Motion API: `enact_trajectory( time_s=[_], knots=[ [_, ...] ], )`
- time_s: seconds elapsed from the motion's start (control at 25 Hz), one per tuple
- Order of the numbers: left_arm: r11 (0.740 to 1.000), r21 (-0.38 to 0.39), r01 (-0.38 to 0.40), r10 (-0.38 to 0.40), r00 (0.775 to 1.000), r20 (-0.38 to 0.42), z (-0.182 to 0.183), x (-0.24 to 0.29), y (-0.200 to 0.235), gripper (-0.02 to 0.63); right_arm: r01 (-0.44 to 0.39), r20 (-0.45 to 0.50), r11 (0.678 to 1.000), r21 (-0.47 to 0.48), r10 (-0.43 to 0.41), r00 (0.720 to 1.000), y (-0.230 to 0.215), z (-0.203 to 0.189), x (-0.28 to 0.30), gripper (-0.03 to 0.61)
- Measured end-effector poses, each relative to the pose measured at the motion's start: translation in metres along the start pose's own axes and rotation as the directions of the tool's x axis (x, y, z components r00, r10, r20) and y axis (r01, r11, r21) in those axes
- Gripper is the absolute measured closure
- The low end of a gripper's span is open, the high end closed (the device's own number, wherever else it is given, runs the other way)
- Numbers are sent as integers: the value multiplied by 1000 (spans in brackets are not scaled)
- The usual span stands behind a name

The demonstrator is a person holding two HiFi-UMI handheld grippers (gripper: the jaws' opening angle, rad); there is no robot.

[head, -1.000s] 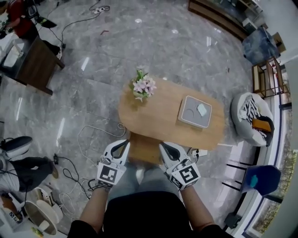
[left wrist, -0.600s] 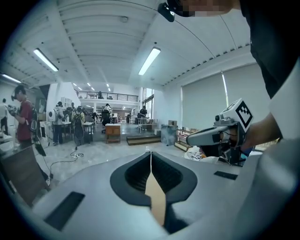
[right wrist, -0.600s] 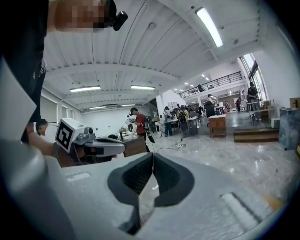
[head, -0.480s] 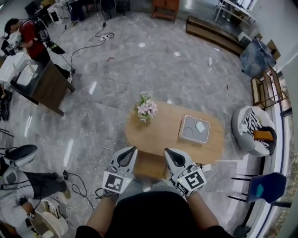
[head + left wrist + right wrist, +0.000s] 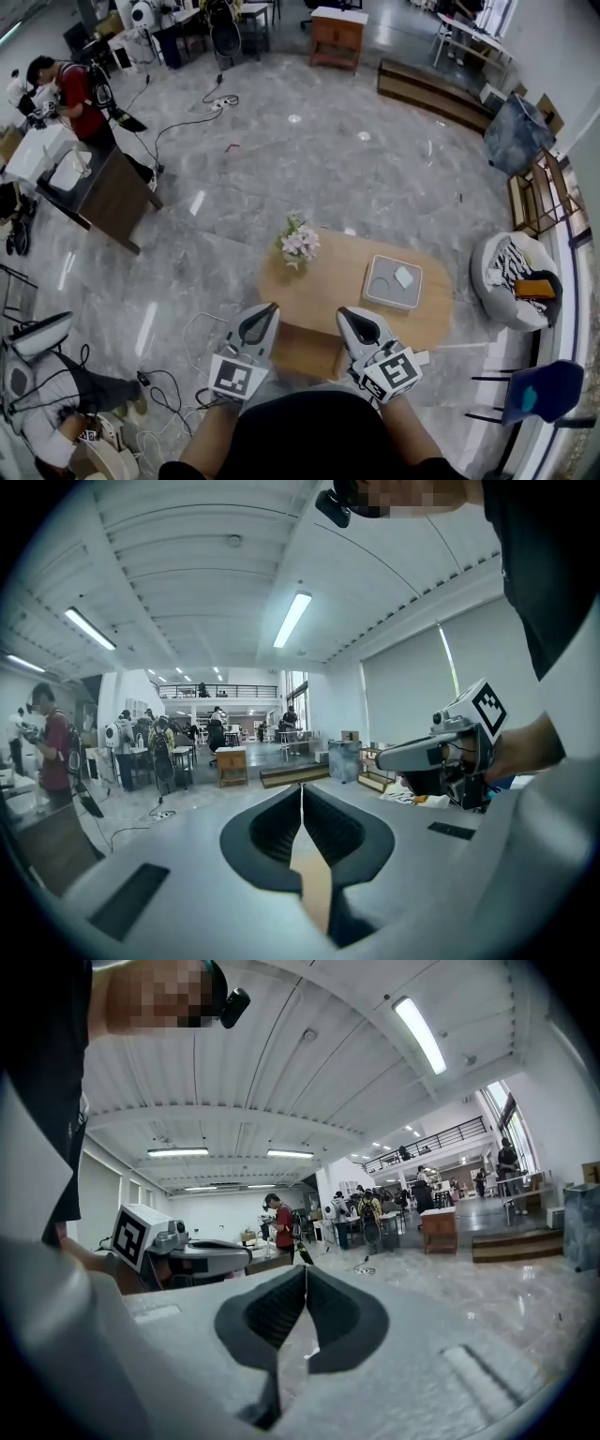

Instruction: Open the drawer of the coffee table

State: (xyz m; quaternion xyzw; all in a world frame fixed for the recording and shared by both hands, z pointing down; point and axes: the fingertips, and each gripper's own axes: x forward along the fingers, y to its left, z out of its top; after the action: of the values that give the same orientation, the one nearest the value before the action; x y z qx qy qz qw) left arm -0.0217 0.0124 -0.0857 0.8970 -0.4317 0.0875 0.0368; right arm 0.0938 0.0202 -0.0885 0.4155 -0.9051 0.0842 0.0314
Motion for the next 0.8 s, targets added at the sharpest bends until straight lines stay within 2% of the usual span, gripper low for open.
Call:
enact_trajectory(
  time_s=[0.28,0.44,0.64,0.8],
  knots=[
    [999,11,-43,43,999,-6,3,-9,1,598,-20,-4,999,-42,19,1000,1,7,-7,578],
    [996,85,-38,38,999,-2,-4,-13,1,598,-32,0,998,-49,32,1000,1,10,-11,578],
    [998,36,-58,57,998,3,7,-16,-3,598,-42,-3,998,-53,42,999,4,14,-12,578],
    [995,93,-48,48,999,0,-1,-22,-8,598,-48,-5,997,-58,48,999,10,13,-20,578]
  ],
)
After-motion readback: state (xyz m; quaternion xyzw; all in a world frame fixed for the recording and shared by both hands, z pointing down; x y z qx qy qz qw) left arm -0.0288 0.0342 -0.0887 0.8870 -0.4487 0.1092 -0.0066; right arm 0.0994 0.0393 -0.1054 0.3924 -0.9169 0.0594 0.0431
